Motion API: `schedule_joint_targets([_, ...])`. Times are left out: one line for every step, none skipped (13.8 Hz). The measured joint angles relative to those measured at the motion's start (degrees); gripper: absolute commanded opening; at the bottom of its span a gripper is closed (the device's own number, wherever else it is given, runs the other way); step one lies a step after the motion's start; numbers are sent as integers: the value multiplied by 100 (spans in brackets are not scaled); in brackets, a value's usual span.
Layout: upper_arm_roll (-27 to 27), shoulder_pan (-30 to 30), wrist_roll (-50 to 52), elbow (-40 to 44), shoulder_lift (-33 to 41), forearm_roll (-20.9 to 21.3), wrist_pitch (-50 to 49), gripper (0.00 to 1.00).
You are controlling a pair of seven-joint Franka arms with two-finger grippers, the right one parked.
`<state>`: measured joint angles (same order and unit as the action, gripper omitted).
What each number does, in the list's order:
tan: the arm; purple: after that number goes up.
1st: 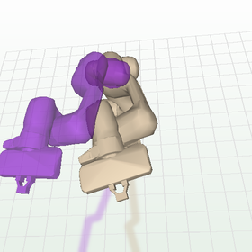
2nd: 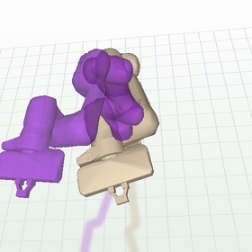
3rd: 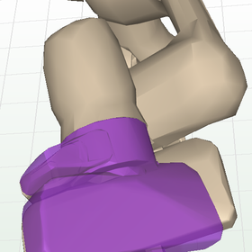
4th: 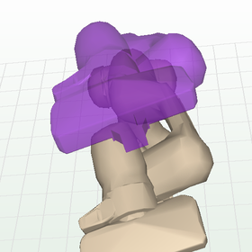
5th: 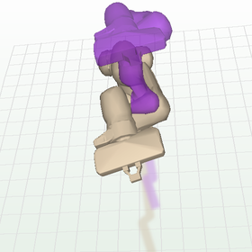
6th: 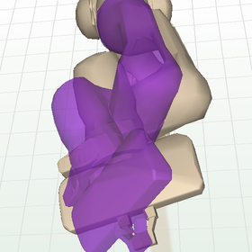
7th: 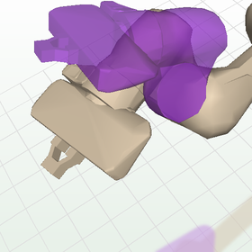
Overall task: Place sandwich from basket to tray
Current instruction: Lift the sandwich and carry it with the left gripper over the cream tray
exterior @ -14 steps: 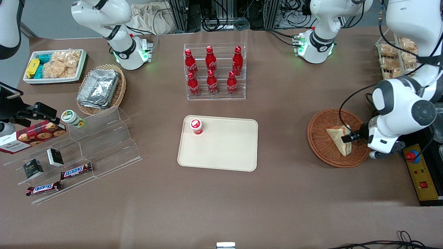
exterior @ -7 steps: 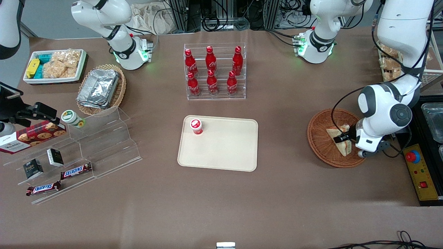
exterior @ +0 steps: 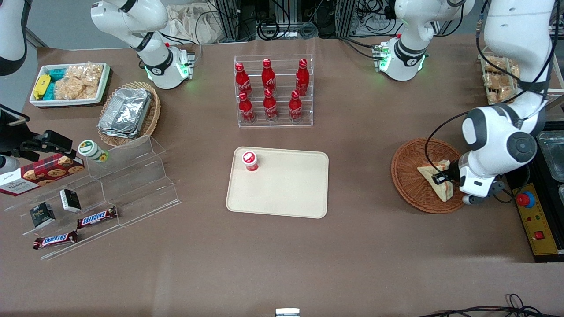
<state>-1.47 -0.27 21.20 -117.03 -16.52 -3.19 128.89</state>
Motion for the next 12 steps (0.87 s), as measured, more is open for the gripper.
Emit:
schedule_joint_targets([66,46,1,332,169,0,-553,39])
schedule_joint_targets([174,87,4,681,352,-1,-1118,39])
schedule_joint_targets([361,111,6,1033,526,0,-1642,39])
schedule_joint_targets([601,124,42,1328,644,-1,-2029,39])
schedule_joint_targets([895,141,172,1595,713,-2,-2318,39])
schedule_joint_targets([1208,157,351,1798,731,-2,-2462,39])
schedule_joint_targets([1522,172,523,1928,722,-1,-2502,39])
schedule_joint_targets([1833,191,667,2013,691,1,-2502,39])
schedule_joint_targets([2108,235,790,2067,628,17,-2498,39])
schedule_joint_targets([2320,350,948,2110,525,92,-2478,39])
schedule_joint_targets([2433,558,1142,2135,376,238,-2395,40])
schedule_joint_targets([2469,830,1352,2141,182,392,-2201,40])
